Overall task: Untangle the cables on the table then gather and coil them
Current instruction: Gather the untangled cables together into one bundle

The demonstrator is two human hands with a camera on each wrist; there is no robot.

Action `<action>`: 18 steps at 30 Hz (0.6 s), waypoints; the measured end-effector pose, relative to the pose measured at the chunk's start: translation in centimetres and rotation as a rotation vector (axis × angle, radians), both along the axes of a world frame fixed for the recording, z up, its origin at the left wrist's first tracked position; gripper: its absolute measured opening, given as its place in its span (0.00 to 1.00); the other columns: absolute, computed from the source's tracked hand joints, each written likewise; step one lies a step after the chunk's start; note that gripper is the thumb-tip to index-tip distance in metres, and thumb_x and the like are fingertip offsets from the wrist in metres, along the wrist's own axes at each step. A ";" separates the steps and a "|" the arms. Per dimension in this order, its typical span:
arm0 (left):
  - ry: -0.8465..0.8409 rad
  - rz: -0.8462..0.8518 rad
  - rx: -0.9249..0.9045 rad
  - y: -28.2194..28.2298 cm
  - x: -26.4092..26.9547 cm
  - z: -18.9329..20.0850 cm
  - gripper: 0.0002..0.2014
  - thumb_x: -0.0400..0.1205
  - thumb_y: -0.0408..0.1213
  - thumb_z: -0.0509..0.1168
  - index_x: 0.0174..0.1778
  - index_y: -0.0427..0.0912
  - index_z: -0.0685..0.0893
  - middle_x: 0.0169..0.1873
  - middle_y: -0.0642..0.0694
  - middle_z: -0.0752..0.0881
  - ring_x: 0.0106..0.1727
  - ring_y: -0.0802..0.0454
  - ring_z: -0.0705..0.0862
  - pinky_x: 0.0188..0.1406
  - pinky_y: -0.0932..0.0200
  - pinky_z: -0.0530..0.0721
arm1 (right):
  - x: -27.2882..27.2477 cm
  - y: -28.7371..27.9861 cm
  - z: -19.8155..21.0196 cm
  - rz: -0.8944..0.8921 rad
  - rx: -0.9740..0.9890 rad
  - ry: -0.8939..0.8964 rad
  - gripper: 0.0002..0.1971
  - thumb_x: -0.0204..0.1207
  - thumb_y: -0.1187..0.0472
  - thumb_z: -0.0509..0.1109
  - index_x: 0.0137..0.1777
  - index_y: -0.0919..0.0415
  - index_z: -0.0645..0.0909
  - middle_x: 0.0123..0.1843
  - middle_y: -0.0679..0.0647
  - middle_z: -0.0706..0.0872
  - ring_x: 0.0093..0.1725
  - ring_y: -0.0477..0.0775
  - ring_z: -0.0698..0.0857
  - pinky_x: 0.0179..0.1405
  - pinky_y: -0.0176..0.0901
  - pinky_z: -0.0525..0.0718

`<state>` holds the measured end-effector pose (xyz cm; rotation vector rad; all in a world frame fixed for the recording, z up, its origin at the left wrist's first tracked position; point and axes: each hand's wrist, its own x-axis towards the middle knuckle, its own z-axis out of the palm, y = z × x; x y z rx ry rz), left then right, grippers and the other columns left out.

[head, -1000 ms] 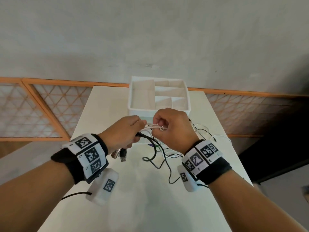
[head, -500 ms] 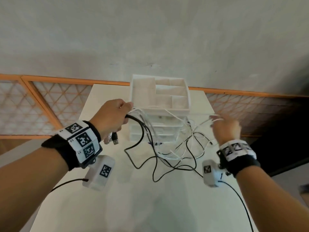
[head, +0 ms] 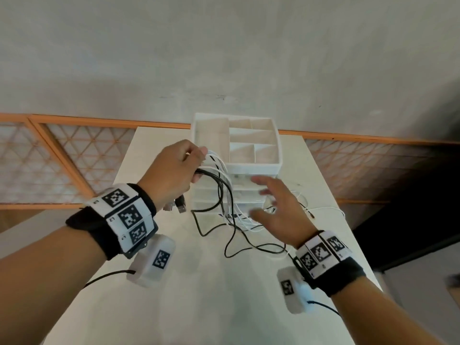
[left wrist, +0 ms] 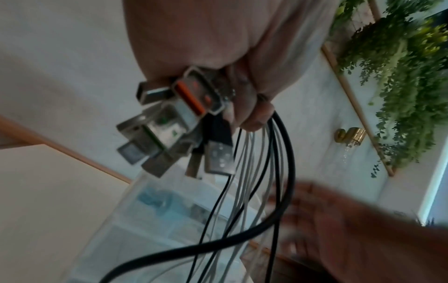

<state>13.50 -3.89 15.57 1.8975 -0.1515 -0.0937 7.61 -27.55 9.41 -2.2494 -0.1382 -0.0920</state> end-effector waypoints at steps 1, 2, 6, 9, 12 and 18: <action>0.000 -0.015 0.012 -0.6 -0.3 0.0 0.14 0.87 0.48 0.62 0.41 0.43 0.79 0.18 0.53 0.77 0.21 0.50 0.68 0.22 0.60 0.66 | 0.3 1.7 1.6 0.053 0.074 -0.113 0.29 0.68 0.54 0.80 0.70 0.51 0.78 0.67 0.49 0.80 0.62 0.48 0.83 0.54 0.21 0.74; -0.007 -0.024 0.026 -1.2 -0.6 0.1 0.13 0.86 0.48 0.62 0.40 0.44 0.81 0.19 0.53 0.78 0.23 0.50 0.72 0.23 0.59 0.68 | 0.5 3.5 2.9 0.082 0.091 -0.206 0.25 0.68 0.55 0.82 0.65 0.54 0.80 0.62 0.49 0.83 0.55 0.46 0.84 0.49 0.22 0.75; -0.014 -0.052 0.160 -2.2 -1.4 0.0 0.17 0.86 0.49 0.61 0.40 0.41 0.84 0.21 0.53 0.78 0.17 0.59 0.70 0.22 0.60 0.67 | 2.0 6.5 4.2 0.064 -0.024 -0.446 0.07 0.66 0.68 0.79 0.40 0.62 0.83 0.37 0.50 0.81 0.32 0.45 0.76 0.35 0.34 0.74; 0.198 -0.047 0.101 -1.6 -1.4 0.2 0.26 0.85 0.57 0.61 0.37 0.35 0.84 0.21 0.50 0.75 0.17 0.55 0.66 0.18 0.62 0.65 | 2.9 5.6 4.4 0.031 -0.111 -0.514 0.05 0.66 0.67 0.81 0.38 0.59 0.88 0.35 0.49 0.82 0.31 0.44 0.78 0.33 0.27 0.72; 0.305 -0.074 -0.013 -1.4 -1.5 1.0 0.23 0.83 0.57 0.64 0.33 0.39 0.80 0.17 0.53 0.71 0.16 0.56 0.63 0.16 0.63 0.63 | 2.7 5.2 4.1 0.035 -0.076 -0.453 0.05 0.68 0.68 0.76 0.39 0.58 0.85 0.30 0.46 0.80 0.28 0.45 0.77 0.30 0.30 0.74; 0.186 -0.070 -0.198 0.5 -1.0 2.1 0.23 0.80 0.51 0.71 0.25 0.48 0.69 0.20 0.54 0.63 0.20 0.55 0.59 0.20 0.60 0.62 | 3.1 -0.6 -0.7 -0.189 -0.273 0.092 0.07 0.80 0.62 0.66 0.45 0.49 0.84 0.34 0.48 0.89 0.36 0.46 0.86 0.27 0.25 0.72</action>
